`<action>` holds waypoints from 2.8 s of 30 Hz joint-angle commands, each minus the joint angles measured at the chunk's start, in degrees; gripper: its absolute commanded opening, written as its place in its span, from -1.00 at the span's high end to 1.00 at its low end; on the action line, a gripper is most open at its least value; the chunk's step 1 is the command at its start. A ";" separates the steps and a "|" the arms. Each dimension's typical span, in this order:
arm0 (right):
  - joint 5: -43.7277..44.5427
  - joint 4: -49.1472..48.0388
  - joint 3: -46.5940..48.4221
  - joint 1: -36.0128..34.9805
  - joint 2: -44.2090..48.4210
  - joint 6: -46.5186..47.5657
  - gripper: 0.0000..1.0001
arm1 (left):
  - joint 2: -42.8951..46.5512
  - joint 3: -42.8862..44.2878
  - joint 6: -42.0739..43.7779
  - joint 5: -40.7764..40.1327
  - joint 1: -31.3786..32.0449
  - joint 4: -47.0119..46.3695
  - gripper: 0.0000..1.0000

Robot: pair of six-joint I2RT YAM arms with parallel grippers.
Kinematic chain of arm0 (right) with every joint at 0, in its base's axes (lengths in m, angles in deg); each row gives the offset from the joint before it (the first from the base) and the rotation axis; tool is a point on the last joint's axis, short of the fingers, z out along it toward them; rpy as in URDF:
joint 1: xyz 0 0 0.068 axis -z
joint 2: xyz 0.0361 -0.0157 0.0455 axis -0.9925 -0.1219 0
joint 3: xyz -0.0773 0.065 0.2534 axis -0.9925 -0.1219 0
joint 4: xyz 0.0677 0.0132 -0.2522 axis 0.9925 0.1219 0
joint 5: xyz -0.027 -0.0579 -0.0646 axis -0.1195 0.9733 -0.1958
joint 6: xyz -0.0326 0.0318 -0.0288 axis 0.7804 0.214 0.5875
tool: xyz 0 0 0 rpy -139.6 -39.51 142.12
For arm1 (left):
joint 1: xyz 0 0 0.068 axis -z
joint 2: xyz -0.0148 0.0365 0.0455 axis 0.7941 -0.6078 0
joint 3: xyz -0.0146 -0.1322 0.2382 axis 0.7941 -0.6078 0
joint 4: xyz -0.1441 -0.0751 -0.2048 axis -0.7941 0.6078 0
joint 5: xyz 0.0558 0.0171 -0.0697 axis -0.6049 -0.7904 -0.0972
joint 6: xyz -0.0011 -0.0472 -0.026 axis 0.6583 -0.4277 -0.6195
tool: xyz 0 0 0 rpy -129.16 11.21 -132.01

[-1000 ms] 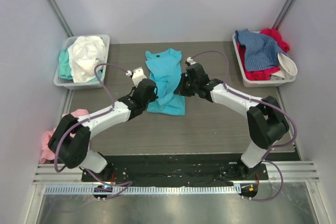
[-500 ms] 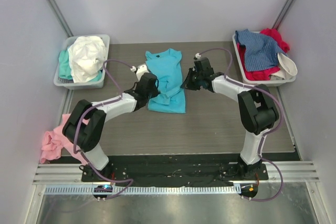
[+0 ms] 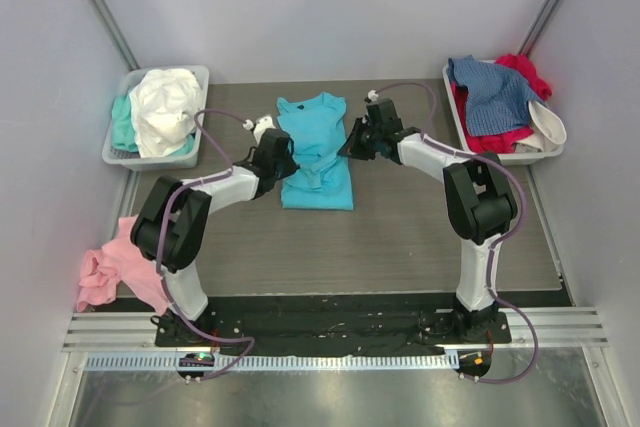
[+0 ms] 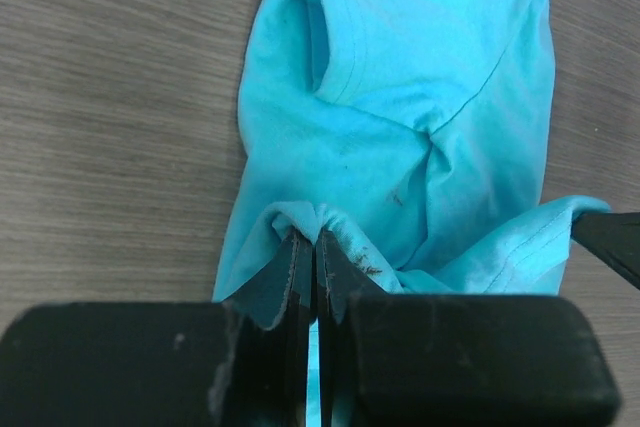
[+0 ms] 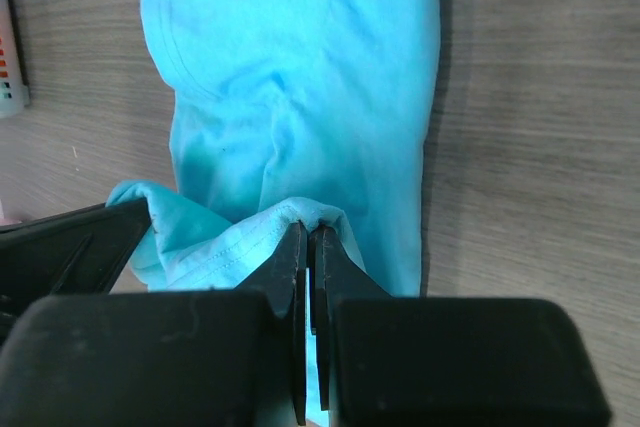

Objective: Fold and stack the t-shirts
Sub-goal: Fold the tshirt

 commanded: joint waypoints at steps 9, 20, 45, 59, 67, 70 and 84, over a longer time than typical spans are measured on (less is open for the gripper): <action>-1.11 -1.62 6.67 1.80 -3.42 -0.65 0.95 | -6.15 7.90 1.51 5.88 -3.13 -3.88 0.54; 2.49 -0.30 2.39 5.67 -0.89 1.19 -0.17 | -3.63 9.77 2.48 6.95 -9.81 -1.33 -0.99; -7.70 -10.23 -29.10 1.10 15.47 -4.08 -0.22 | 9.49 -25.84 -8.86 10.45 -2.52 -17.15 -0.73; -7.53 -10.94 -28.22 -1.10 12.66 -4.52 -0.22 | 6.77 -26.37 -9.12 9.58 1.26 -19.08 -0.41; -7.88 -11.90 -29.10 -1.63 11.69 -4.70 0.00 | 3.08 -25.67 -9.38 10.10 1.78 -21.02 -0.24; -7.79 -13.04 -29.19 -1.72 10.81 -4.61 0.35 | 2.02 -25.76 -9.30 10.02 1.87 -21.63 0.01; -3.49 -8.32 -33.14 -2.94 17.64 0.22 0.98 | 5.17 -27.25 -7.19 10.63 1.96 -17.78 1.00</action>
